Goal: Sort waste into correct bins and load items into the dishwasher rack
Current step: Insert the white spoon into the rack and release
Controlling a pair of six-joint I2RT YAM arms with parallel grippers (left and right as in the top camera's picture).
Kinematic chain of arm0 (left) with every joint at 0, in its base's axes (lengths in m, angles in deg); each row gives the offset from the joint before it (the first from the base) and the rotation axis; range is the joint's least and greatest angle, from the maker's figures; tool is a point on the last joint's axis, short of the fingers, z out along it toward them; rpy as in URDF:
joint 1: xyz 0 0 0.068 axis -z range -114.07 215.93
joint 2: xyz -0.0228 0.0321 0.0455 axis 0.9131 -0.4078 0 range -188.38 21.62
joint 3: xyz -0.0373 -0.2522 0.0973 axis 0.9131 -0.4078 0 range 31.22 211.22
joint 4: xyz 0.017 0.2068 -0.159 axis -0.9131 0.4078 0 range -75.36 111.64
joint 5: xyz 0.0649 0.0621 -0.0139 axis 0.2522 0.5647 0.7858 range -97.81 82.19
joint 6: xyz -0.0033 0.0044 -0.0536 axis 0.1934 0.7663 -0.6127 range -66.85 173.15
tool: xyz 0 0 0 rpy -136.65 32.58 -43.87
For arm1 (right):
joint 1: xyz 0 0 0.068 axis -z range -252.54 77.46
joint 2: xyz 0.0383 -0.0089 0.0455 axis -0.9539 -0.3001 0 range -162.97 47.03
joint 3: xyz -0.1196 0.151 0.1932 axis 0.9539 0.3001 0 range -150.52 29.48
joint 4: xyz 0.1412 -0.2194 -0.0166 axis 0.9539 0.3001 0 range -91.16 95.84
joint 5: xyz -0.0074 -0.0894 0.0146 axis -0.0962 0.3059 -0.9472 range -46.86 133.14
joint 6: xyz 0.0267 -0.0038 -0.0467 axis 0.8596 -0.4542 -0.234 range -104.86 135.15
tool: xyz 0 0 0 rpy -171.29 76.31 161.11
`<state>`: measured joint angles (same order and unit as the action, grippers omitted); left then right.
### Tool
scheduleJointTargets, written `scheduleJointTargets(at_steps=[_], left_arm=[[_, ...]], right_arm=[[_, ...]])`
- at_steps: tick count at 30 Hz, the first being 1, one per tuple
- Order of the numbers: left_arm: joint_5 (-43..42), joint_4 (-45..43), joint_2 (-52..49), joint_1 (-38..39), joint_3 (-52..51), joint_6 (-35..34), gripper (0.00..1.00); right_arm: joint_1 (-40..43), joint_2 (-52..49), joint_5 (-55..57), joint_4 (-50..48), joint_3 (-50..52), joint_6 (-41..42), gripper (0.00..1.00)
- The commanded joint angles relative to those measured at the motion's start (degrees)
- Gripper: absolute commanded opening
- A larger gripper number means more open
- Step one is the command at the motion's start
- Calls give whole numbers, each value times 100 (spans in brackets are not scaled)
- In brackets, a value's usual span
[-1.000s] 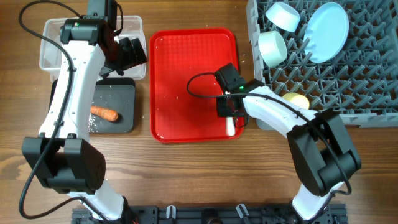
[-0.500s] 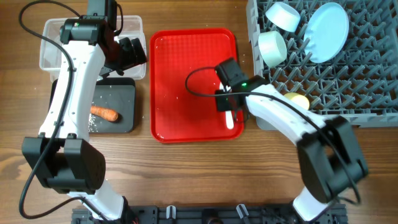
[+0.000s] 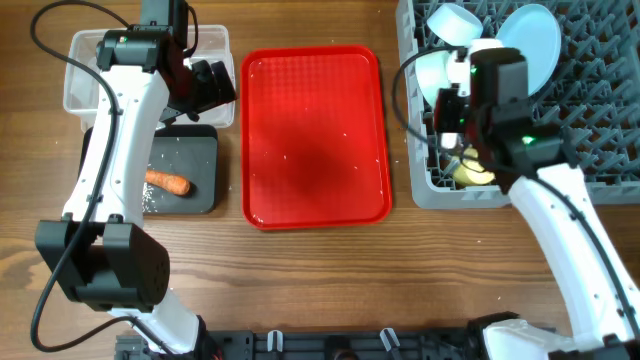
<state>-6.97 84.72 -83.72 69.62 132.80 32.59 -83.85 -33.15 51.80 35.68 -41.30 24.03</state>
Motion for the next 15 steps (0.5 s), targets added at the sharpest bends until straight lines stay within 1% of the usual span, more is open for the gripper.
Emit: scheduleJointTargets(at_steps=[1,5,6,7,8,10,11,14,15], left_arm=[[55,-4,74,-26,-11,-92,100],[55,-2,74,-26,-13,-92,100],[55,-2,74,-26,-13,-94,100],[55,-4,74,-26,-11,-92,100],[55,-2,74,-26,-13,-92,100],[55,-4,74,-26,-11,-92,100],[55,-4,74,-26,-13,-92,100],[55,-4,74,-26,-13,-92,100],[55,-2,74,-26,-11,-92,100]], right_arm=[[85,-487,120,37,57,-136,4],[85,-975,-103,46,229,-103,4],[85,-1069,-199,57,249,-107,6],[85,-1126,-273,87,267,-105,9],[85,-1139,-271,144,267,-103,22],[85,-1119,-271,219,264,-125,52],[85,-1108,-273,251,264,-118,61],[85,-940,-271,358,254,28,74],[85,-813,-321,415,240,37,77]])
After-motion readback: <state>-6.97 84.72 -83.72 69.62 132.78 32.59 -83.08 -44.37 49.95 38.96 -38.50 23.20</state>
